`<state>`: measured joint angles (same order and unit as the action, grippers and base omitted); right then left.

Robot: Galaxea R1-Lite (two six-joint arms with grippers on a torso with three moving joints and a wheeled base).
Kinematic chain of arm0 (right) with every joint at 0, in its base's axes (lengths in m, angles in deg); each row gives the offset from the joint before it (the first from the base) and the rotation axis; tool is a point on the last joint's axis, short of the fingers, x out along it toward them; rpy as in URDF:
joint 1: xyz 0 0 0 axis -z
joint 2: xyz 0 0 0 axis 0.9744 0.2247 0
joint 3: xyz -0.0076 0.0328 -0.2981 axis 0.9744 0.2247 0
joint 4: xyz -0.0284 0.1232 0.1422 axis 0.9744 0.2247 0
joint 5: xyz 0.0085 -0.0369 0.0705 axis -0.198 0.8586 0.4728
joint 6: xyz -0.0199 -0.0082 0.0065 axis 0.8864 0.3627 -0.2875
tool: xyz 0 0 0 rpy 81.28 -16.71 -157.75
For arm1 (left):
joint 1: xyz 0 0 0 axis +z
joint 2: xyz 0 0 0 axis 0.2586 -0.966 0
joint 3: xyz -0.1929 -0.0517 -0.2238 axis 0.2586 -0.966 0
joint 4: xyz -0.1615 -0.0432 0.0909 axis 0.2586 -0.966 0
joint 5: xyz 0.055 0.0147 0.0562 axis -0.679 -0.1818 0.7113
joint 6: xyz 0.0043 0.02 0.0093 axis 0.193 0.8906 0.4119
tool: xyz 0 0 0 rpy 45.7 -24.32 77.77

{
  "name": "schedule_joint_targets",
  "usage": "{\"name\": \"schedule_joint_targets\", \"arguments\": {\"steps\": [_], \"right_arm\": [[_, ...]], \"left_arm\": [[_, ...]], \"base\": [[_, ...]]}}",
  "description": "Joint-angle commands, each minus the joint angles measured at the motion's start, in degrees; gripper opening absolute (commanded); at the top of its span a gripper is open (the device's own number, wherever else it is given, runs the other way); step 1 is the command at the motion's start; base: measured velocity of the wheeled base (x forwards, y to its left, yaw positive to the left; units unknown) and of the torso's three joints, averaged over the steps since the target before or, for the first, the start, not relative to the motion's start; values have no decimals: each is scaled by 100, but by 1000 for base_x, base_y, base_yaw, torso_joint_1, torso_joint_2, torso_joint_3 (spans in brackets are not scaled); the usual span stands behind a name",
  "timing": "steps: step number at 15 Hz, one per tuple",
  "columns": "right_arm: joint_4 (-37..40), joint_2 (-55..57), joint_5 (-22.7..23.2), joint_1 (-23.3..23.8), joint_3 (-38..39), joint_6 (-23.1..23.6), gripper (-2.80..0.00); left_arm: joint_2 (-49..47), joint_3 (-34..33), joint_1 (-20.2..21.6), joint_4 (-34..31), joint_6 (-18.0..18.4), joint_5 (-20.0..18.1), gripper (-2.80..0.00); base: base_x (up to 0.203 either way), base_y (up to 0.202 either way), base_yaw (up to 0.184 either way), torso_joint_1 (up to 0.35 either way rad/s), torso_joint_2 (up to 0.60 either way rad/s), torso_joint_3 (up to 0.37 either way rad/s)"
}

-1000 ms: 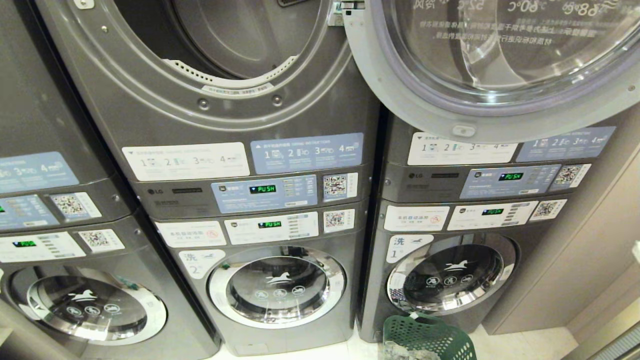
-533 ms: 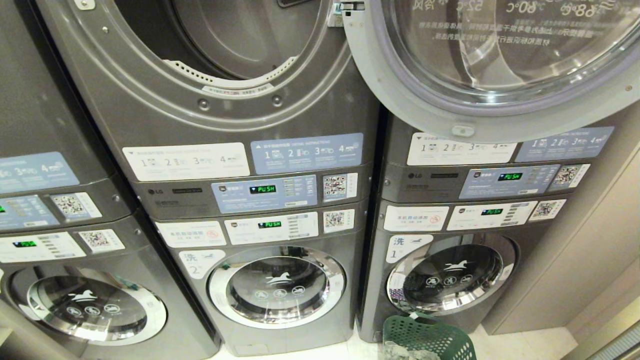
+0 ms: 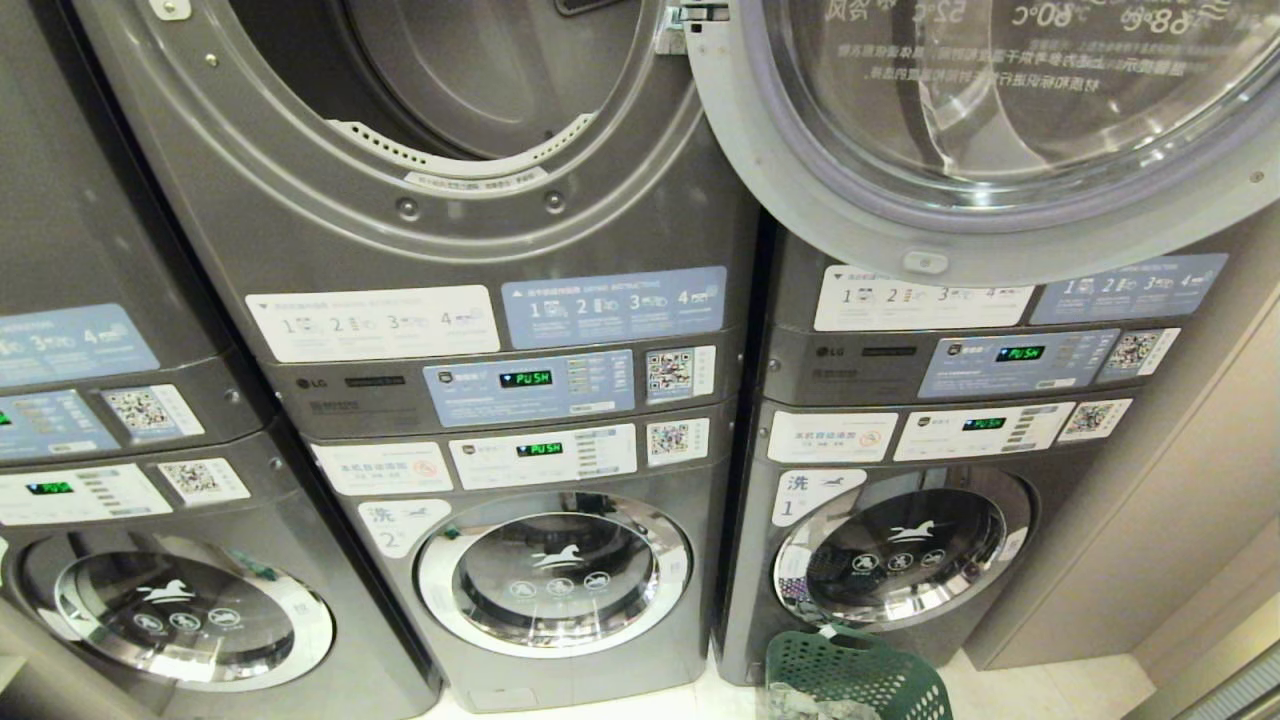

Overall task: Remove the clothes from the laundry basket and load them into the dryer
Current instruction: Take the clothes out of the basket

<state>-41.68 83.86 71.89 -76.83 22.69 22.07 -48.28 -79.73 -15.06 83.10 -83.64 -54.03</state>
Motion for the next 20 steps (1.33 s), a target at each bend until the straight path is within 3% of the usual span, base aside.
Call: {"name": "schedule_joint_targets", "arguments": {"steps": [1, 20], "right_arm": [[2, -22, 3, -1, 1, 2, -280], [2, -22, 3, -1, 1, -6, -280]], "left_arm": [[2, -1, 7, -2, 5, -1, -280], [2, -1, 3, -2, 75, -10, -280]], "base": [[0, 0, 0, 0, 0, 0], [0, 0, 0, 0, 0, 0]]}}
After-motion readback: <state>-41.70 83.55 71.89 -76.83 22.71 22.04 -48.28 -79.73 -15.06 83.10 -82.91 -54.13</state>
